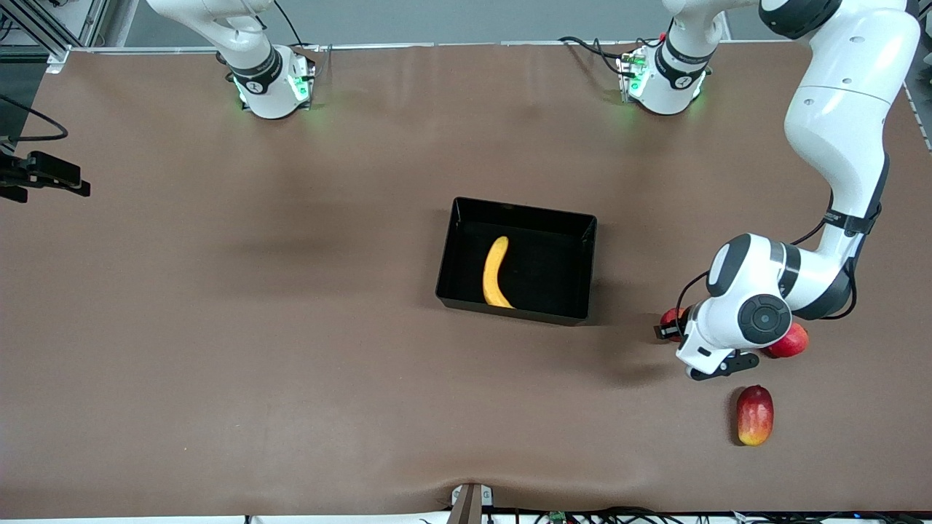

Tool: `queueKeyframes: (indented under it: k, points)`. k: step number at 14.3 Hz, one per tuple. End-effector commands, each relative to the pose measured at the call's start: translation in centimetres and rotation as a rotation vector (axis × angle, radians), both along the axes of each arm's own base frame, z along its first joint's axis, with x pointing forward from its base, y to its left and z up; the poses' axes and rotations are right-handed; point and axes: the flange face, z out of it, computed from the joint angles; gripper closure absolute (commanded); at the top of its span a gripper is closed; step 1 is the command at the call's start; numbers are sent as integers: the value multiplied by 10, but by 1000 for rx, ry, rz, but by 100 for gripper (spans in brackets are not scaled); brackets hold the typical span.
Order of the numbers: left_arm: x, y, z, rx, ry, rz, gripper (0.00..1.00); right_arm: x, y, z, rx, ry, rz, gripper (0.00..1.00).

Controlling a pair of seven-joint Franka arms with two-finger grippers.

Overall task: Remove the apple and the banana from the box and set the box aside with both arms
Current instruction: 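Carry the apple beside the red apple and lower it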

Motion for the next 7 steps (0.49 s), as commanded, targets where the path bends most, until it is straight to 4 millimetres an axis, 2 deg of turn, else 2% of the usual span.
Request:
queueKeyframes:
  k: [1,2,5,6,7]
  points:
    - [4,14,-11,21,-18,14,100,1,-5,1,0,5,-7,0]
    - [5,25,-16,29,-28,27,100,1,-5,1,0,5,-7,0]
    - [-1,24,-30,9,-43,24,100,1,-5,1,-1,5,-7,0]
    - [-1,26,-31,10,-42,27,89,1,-5,1,0,5,-7,0]
    - [-1,26,-31,10,-42,26,47,1,-5,1,0,5,-8,0]
